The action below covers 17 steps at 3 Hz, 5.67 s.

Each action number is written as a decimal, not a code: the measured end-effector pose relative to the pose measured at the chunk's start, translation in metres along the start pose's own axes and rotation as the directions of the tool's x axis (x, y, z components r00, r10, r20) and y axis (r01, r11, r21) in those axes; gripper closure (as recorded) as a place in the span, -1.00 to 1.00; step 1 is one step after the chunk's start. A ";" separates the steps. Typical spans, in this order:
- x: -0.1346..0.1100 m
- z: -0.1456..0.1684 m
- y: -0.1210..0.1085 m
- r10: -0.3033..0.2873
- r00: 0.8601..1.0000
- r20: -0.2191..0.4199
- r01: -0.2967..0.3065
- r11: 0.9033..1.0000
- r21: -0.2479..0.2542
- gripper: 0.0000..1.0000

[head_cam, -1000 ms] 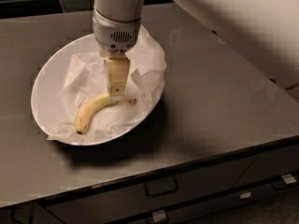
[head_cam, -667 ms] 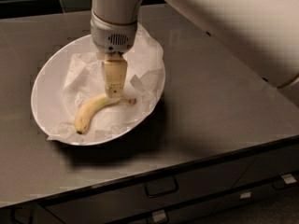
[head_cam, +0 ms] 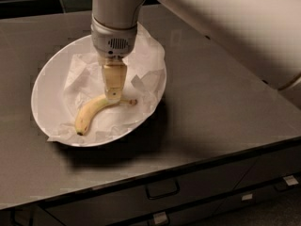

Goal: Pick banana from white bowl

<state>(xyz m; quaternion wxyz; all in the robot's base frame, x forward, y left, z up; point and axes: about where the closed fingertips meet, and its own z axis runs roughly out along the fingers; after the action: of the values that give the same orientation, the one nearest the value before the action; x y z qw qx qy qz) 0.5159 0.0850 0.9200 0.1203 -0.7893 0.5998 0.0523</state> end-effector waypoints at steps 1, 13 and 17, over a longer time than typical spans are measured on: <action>0.002 0.006 0.001 0.008 1.000 -0.002 -0.008 1.000 -0.003 -0.34; -0.016 0.073 0.006 -0.001 0.999 -0.032 -0.003 0.993 -0.116 0.44; -0.009 0.048 0.005 0.007 1.000 0.013 -0.006 1.000 -0.019 1.00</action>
Offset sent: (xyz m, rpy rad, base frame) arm 0.0025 0.0019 -0.0209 -0.0206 0.0476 0.0365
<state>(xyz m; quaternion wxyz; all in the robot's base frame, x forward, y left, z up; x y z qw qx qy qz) 0.5114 0.1043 0.8748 0.1166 -0.7881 0.6011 0.0634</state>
